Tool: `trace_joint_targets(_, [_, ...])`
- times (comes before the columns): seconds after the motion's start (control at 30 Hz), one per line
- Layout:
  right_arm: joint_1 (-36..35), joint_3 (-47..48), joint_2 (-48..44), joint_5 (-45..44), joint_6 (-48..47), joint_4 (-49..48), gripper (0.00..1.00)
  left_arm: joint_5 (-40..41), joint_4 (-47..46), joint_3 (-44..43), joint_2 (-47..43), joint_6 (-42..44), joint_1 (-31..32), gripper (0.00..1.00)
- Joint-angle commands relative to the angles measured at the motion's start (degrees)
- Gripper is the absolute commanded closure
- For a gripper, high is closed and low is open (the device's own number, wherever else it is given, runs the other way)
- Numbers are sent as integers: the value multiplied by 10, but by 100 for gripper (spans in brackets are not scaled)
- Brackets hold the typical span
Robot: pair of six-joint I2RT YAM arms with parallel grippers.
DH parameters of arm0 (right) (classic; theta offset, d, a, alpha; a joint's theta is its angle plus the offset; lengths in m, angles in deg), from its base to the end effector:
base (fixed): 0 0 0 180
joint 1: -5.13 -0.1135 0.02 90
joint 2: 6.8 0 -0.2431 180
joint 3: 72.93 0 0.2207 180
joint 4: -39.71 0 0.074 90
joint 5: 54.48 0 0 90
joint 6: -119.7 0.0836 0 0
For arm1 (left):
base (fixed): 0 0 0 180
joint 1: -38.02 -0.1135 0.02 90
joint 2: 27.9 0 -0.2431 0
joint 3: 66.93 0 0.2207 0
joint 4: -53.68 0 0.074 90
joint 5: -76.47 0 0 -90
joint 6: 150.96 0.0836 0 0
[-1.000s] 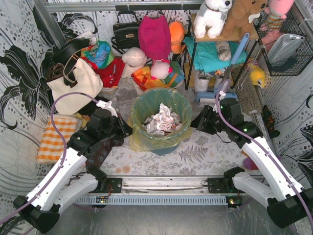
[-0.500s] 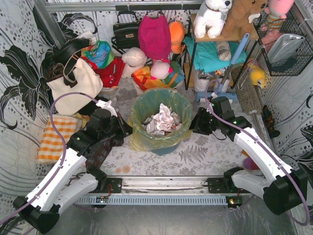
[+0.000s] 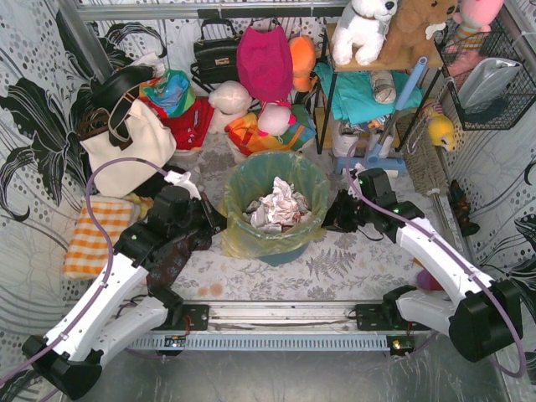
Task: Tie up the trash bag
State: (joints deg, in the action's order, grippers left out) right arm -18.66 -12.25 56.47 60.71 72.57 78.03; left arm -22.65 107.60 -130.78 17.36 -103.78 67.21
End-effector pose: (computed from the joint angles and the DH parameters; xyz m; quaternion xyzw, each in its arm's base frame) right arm 0.2091 0.1311 0.2226 0.0578 0.8905 0.3885 0.2297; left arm 0.1557 -0.1022 0.2660 -0.0688 0.8836 -0.3262 0.3288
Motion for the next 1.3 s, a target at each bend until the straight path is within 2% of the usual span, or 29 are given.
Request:
trace_joint_targets(0.0, [2, -11, -16, 26, 18, -34, 93, -9, -28, -4, -3, -3, -2, 100])
trace_joint_targets(0.07, [2, -10, -28, 22, 20, -32, 100, -8, -27, -4, -2, -4, -2, 100])
trace_joint_targets(0.33, [2, 20, -82, -13, 21, 18, 100, -4, -4, -33, -7, -3, -2, 100])
trace_joint_targets(0.6, [3, 61, -134, -28, 37, 49, 100, 0, 39, -98, -15, 0, -2, 100])
trace_joint_targets(1.27, [2, 167, -151, -17, 63, 45, 100, -12, 50, -185, -18, -11, -2, 100])
